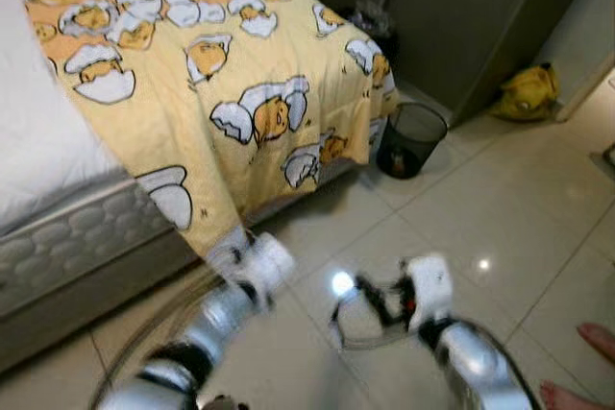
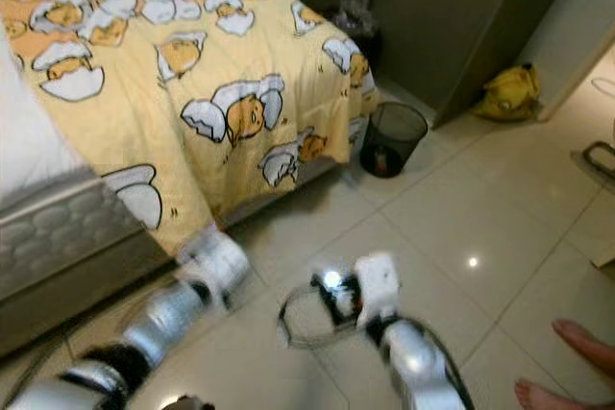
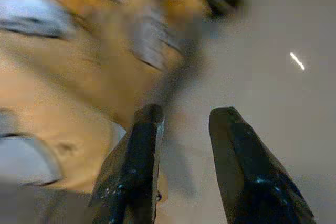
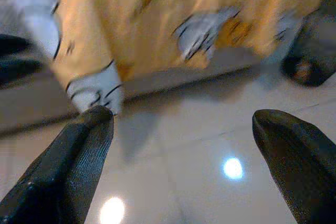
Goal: Clean up the room
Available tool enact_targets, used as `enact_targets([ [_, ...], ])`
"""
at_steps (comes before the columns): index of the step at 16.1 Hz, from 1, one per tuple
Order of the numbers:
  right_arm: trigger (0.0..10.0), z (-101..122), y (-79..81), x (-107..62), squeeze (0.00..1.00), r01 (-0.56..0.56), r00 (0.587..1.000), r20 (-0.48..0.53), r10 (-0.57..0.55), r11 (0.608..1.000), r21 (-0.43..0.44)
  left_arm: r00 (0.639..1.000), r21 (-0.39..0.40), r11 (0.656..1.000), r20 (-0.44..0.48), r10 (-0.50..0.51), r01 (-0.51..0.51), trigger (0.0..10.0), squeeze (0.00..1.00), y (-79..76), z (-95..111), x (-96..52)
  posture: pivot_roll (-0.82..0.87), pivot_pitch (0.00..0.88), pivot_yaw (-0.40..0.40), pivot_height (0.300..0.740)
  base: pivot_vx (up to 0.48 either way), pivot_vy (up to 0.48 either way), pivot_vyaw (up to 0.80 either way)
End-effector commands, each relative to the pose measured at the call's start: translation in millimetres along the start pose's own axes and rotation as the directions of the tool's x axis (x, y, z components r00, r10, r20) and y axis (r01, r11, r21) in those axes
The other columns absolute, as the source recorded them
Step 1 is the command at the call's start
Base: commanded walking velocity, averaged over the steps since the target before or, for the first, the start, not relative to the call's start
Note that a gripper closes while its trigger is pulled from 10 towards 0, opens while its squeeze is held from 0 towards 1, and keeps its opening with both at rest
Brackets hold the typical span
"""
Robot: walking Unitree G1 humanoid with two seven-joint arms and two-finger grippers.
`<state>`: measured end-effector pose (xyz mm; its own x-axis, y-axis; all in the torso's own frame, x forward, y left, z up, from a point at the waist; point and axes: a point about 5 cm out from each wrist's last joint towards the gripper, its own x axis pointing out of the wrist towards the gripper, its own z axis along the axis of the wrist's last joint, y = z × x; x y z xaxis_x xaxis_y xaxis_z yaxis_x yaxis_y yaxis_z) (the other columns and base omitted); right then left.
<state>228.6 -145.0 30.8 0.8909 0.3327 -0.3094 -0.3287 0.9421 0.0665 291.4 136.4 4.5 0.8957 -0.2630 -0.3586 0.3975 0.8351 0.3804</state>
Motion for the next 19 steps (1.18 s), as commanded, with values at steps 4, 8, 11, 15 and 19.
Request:
enact_targets([
  [4,10.0,48,-22.6,27.6,0.0,0.147,0.972,0.175,-0.158,0.986,0.078,0.897,-0.423,0.854,0.174,0.406,-0.304,10.0,1.0,70.4,51,4.2,-0.05,0.0,-0.036,0.74,0.0,0.0,0.0],
  [8,10.0,73,-19.9,53.6,0.0,0.114,0.958,0.25,-0.143,0.985,0.127,0.839,-0.445,0.829,0.256,0.48,-0.339,10.0,0.0,82.8,78,0.7,0.01,0.0,-0.01,0.74,0.0,0.0,0.14],
  [11,10.0,76,-11.5,61.1,0.0,0.091,0.961,0.251,-0.12,0.988,0.125,0.828,-0.512,0.752,0.13,0.545,-0.415,10.0,0.0,85.2,63,-1.4,0.01,0.0,-0.009,0.74,0.0,-0.472,0.51],
  [15,10.0,77,-6.7,65.3,0.0,0.056,0.96,0.268,-0.082,0.993,0.104,0.813,-0.511,0.718,0.062,0.579,-0.472,10.0,0.0,87.7,59,-2.7,0.0,0.0,-0.011,0.74,0.071,-0.423,0.46],
  [19,10.0,79,-11.7,66.2,0.0,0.082,0.954,0.281,-0.102,0.993,0.084,0.845,-0.423,0.785,0.078,0.529,-0.453,10.0,0.0,87.0,66,5.0,-0.01,0.0,-0.003,0.74,0.078,-0.09,0.11],
])
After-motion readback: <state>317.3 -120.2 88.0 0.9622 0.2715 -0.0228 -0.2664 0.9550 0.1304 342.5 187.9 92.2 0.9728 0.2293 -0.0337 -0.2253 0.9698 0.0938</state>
